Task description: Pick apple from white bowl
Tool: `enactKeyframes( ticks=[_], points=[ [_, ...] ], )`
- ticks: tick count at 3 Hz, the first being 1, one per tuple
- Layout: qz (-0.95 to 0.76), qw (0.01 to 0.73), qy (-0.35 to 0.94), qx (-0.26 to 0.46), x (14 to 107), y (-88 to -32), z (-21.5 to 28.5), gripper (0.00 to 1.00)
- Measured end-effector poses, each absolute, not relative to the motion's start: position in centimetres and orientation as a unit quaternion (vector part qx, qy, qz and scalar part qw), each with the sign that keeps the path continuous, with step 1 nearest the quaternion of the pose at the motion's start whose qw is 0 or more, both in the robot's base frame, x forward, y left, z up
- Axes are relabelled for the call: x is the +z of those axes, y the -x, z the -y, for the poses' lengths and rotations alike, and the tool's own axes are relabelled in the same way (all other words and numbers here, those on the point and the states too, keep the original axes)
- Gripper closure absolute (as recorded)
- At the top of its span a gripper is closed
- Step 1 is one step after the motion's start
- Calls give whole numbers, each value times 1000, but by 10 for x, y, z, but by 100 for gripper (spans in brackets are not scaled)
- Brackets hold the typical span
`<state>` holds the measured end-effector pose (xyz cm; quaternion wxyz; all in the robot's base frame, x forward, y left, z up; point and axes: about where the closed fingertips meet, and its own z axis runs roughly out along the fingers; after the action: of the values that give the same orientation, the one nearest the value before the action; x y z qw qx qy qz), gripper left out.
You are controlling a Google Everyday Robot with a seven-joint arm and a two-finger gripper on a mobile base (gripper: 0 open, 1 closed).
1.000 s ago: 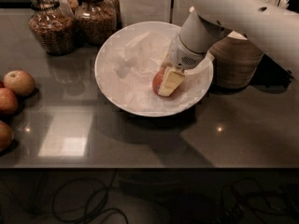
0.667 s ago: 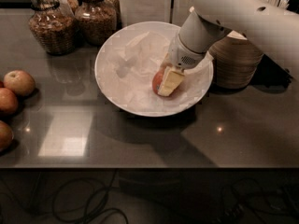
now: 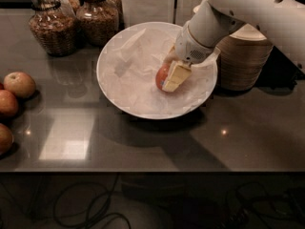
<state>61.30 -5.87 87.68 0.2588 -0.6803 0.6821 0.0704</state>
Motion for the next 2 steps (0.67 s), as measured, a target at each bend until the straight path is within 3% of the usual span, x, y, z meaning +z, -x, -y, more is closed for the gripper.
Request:
enactKeyframes(
  ticks=[2],
  points=[
    [-611, 357, 698, 110, 940, -591, 56, 100]
  ],
)
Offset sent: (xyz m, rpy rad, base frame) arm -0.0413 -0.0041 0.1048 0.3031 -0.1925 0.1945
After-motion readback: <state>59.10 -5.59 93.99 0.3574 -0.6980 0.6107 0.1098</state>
